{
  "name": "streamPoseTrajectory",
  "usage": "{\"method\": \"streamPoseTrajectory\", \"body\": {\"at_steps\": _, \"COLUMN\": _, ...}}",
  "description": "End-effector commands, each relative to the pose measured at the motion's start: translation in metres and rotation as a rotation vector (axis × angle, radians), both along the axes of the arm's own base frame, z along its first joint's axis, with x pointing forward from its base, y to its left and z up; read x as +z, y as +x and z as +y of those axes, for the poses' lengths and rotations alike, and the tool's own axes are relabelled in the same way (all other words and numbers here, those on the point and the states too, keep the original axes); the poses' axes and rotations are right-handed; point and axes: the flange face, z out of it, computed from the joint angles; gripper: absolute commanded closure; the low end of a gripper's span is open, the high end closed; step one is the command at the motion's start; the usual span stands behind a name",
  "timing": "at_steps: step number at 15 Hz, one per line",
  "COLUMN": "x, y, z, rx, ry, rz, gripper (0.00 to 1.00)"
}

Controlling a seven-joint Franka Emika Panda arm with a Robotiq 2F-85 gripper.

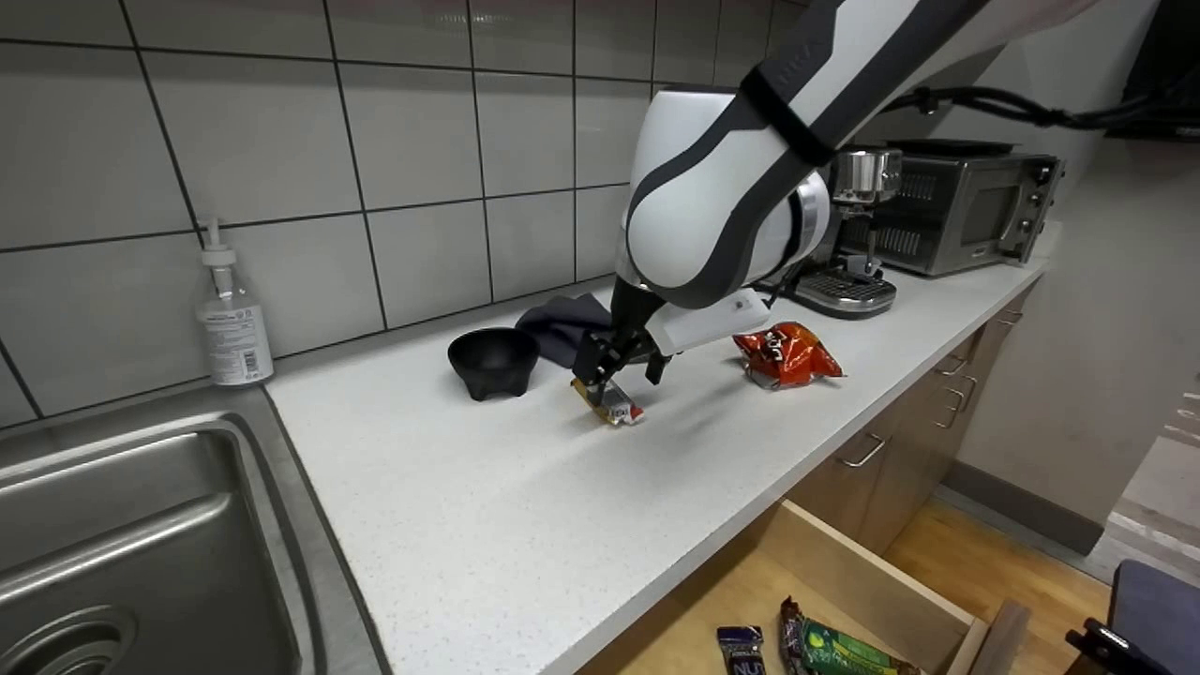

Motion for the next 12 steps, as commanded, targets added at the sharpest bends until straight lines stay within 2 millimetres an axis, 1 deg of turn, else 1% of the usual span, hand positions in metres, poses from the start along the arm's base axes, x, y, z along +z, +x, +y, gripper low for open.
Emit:
{"method": "streamPoseTrajectory", "body": {"at_steps": 1, "x": -0.006, "y": 0.026, "z": 0.002, "rx": -0.038, "ry": -0.023, "rz": -0.003, "gripper": 0.00}}
{"method": "streamPoseTrajectory", "body": {"at_steps": 7, "x": -0.016, "y": 0.048, "z": 0.003, "rx": -0.081, "ry": -0.020, "rz": -0.011, "gripper": 0.00}}
{"method": "streamPoseTrajectory", "body": {"at_steps": 12, "x": -0.023, "y": 0.058, "z": 0.000, "rx": -0.107, "ry": -0.020, "rz": -0.007, "gripper": 0.00}}
